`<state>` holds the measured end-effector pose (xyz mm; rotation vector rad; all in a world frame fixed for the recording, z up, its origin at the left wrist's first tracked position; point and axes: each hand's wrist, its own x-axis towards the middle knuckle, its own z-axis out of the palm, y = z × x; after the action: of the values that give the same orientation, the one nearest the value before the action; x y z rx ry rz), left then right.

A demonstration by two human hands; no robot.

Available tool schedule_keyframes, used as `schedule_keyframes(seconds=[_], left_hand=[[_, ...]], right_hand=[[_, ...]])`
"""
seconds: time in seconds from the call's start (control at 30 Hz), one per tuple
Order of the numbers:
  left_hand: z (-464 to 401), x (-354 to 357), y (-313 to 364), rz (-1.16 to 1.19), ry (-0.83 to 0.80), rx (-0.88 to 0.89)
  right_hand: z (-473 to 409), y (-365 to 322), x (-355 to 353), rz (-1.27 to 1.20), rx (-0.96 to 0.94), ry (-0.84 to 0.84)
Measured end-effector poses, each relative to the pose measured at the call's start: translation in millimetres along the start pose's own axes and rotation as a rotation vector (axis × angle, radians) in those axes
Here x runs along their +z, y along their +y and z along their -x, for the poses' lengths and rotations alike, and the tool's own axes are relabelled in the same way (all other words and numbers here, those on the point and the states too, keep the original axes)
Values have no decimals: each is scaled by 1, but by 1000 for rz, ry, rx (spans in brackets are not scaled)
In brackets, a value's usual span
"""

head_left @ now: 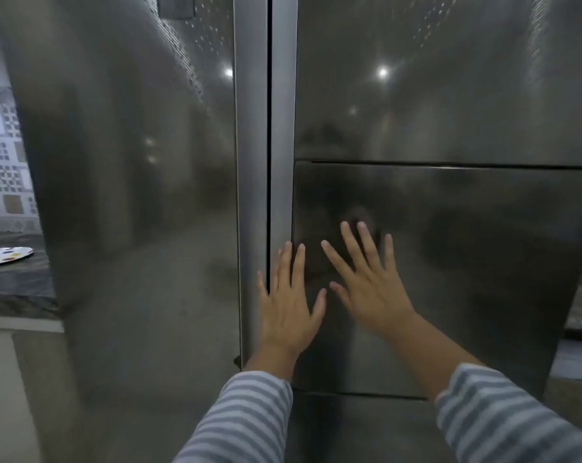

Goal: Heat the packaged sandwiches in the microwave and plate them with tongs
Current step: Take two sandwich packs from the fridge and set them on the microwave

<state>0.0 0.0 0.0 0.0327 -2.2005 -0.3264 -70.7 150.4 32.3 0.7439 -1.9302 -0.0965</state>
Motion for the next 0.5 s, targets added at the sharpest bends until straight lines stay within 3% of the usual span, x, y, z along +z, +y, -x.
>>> schedule_keyframes(seconds=[0.2,0.5], left_hand=[[-7,33,-10,217,-58,-97],[-10,37,-10,250,-101,-148]], right_hand=[[-1,2,39,33,-57,11],[-2,6,48,42,-66,17]])
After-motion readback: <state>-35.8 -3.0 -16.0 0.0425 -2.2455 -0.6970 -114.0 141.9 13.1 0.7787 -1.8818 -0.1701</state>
